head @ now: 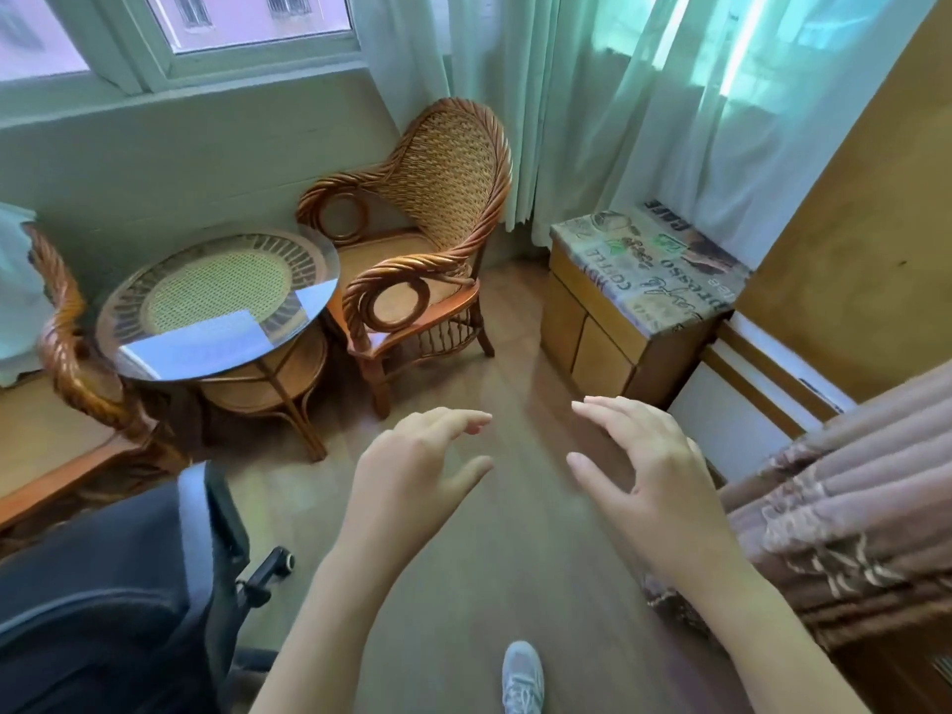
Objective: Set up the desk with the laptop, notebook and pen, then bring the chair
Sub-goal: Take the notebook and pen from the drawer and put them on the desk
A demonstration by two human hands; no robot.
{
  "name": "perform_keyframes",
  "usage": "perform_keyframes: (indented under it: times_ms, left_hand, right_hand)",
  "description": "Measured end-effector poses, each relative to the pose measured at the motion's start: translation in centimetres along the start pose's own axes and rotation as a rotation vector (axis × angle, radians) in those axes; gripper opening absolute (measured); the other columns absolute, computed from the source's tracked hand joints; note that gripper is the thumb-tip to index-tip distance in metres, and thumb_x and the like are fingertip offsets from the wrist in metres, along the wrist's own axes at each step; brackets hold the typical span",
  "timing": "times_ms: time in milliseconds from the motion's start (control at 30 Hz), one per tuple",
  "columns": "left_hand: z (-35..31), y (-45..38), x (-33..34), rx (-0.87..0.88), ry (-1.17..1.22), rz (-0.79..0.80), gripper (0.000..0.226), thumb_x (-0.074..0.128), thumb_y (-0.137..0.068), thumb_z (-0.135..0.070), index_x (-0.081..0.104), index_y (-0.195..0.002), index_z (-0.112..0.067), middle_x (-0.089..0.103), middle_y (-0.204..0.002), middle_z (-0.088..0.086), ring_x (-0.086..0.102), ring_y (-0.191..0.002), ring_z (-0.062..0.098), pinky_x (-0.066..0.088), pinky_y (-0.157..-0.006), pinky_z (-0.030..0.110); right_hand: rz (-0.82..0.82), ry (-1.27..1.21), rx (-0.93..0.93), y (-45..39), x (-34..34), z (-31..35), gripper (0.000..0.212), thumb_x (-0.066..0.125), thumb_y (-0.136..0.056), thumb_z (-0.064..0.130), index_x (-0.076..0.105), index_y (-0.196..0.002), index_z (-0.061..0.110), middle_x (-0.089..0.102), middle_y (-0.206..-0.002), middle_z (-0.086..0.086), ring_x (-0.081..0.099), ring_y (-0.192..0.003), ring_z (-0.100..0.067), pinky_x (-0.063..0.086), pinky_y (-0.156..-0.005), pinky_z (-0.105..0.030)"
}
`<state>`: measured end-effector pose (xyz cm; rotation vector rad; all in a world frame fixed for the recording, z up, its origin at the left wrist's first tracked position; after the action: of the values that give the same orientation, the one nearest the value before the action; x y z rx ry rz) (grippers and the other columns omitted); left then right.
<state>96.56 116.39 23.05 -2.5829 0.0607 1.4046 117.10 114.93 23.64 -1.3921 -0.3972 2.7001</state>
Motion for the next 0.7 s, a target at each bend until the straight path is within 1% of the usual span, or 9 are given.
perform_keyframes:
  times_ms: [133, 233, 300, 400, 500, 600, 700]
  left_hand:
    - [0.5, -7.2, 1.8, -0.014, -0.001, 0.025, 0.036, 0.071, -0.079, -0.04, 0.061, -0.113, -0.04, 0.063, -0.104, -0.025, 0.056, -0.097, -0.003, 0.047, -0.079, 0.025]
    - [1.4, -12.5, 3.4, -0.032, 0.007, 0.046, 0.035, 0.071, -0.079, -0.039, 0.062, -0.113, -0.04, 0.064, -0.103, -0.025, 0.057, -0.097, -0.001, 0.048, -0.079, 0.027]
    - [2.1, -16.2, 4.6, -0.025, 0.0, 0.069, 0.035, 0.07, -0.08, -0.04, 0.061, -0.114, -0.04, 0.064, -0.104, -0.024, 0.056, -0.099, -0.003, 0.048, -0.08, 0.027]
    - [3.3, -22.1, 6.6, -0.004, -0.007, 0.136, 0.036, 0.067, -0.081, -0.042, 0.059, -0.116, -0.04, 0.063, -0.105, -0.024, 0.054, -0.102, -0.005, 0.047, -0.083, 0.025]
    - [4.4, -28.5, 8.5, 0.025, -0.003, 0.187, 0.037, 0.066, -0.082, -0.041, 0.058, -0.119, -0.041, 0.063, -0.107, -0.023, 0.054, -0.103, -0.003, 0.047, -0.086, 0.027]
    - [5.2, -35.5, 10.4, 0.066, -0.027, 0.245, 0.039, 0.063, -0.085, -0.042, 0.055, -0.122, -0.042, 0.062, -0.112, -0.022, 0.053, -0.105, -0.001, 0.046, -0.087, 0.025]
    - [5.5, -42.4, 12.4, 0.123, -0.062, 0.286, 0.04, 0.062, -0.086, -0.042, 0.054, -0.125, -0.039, 0.062, -0.117, -0.019, 0.055, -0.107, 0.002, 0.047, -0.089, 0.025]
  right_hand:
    - [0.008, -0.002, 0.011, -7.3, 0.6, -2.9, 0.042, 0.055, -0.08, 0.042, 0.059, -0.121, 0.032, 0.056, -0.126, 0.016, 0.044, -0.124, -0.009, 0.031, -0.098, -0.032]
    - [0.017, -0.007, 0.025, -12.3, 1.6, -5.2, 0.042, 0.056, -0.081, 0.041, 0.059, -0.121, 0.031, 0.057, -0.126, 0.015, 0.044, -0.125, -0.009, 0.032, -0.099, -0.034]
    - [0.027, 0.006, 0.029, -15.6, 2.5, -6.8, 0.04, 0.06, -0.082, 0.038, 0.059, -0.121, 0.03, 0.057, -0.127, 0.014, 0.044, -0.125, -0.01, 0.034, -0.1, -0.037]
    - [0.035, 0.022, 0.069, -20.5, 3.9, -9.2, 0.04, 0.065, -0.084, 0.034, 0.058, -0.123, 0.031, 0.056, -0.128, 0.014, 0.043, -0.126, -0.01, 0.034, -0.101, -0.039]
    - [0.035, 0.043, 0.111, -25.4, 5.4, -11.5, 0.039, 0.065, -0.083, 0.033, 0.059, -0.122, 0.03, 0.056, -0.127, 0.014, 0.044, -0.126, -0.011, 0.034, -0.1, -0.039]
    - [0.046, 0.076, 0.163, -30.4, 6.9, -13.9, 0.039, 0.067, -0.083, 0.03, 0.059, -0.122, 0.029, 0.056, -0.127, 0.012, 0.044, -0.126, -0.013, 0.033, -0.1, -0.039]
    - [0.035, 0.099, 0.209, -35.1, 8.2, -16.4, 0.039, 0.064, -0.084, 0.033, 0.058, -0.123, 0.03, 0.056, -0.128, 0.011, 0.042, -0.128, -0.015, 0.032, -0.101, -0.04]
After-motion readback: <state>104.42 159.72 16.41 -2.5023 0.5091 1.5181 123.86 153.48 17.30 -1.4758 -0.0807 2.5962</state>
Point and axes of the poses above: each hand's wrist, its own y-axis away from the middle knuckle, its own x-axis out of the palm, z = x × y, the point moved 6 cm from there along -y, towards the middle knuckle
